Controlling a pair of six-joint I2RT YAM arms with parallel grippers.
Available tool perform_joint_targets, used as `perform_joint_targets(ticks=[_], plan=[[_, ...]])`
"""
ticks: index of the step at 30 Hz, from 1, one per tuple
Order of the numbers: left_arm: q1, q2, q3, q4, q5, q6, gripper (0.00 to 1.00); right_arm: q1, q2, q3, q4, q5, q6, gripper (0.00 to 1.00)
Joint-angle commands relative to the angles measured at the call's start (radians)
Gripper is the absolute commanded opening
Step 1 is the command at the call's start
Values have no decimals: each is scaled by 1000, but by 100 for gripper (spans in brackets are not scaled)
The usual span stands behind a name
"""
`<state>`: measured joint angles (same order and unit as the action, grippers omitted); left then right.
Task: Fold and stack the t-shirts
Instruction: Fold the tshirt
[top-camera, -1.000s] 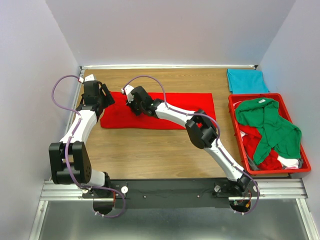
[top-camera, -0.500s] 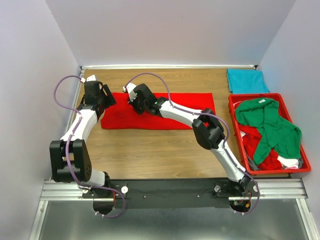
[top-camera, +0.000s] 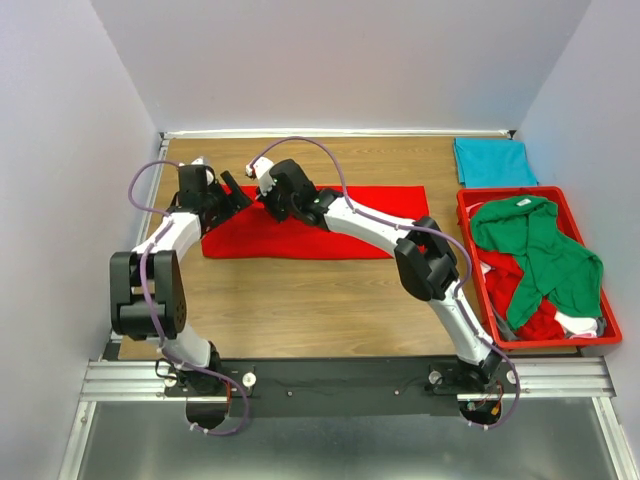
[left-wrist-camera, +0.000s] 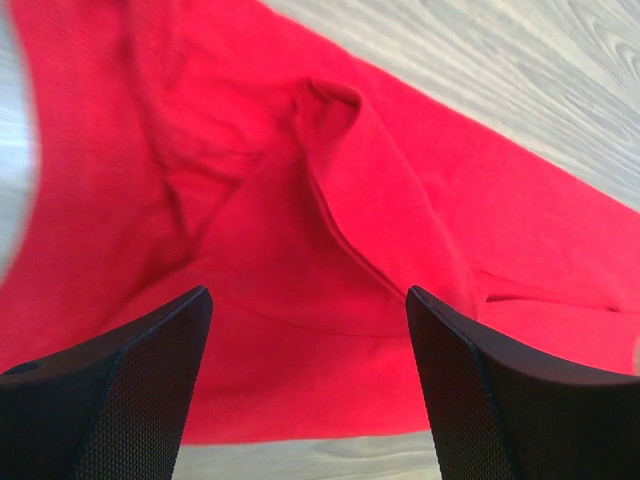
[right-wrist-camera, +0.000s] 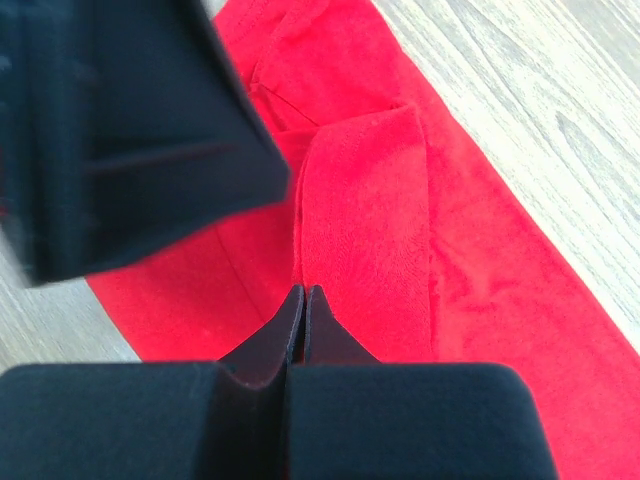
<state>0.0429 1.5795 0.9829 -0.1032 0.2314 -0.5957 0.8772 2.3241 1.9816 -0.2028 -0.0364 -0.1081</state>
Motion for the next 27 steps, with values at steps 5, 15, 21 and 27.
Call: perform_joint_targets(ticks=[5,15,21,27], plan=[[0,100,-26,172,121,-196,88,5,9,-14,8,15,-10,1],[-5,272,48,281,157,-317,84,5,8,-13,8,12,-16,1],[-9,312,92,287,157,-332,73,3,6,-12,8,13,-18,1],[-11,320,106,293,170,-345,64,3,0,-18,9,10,-18,1]])
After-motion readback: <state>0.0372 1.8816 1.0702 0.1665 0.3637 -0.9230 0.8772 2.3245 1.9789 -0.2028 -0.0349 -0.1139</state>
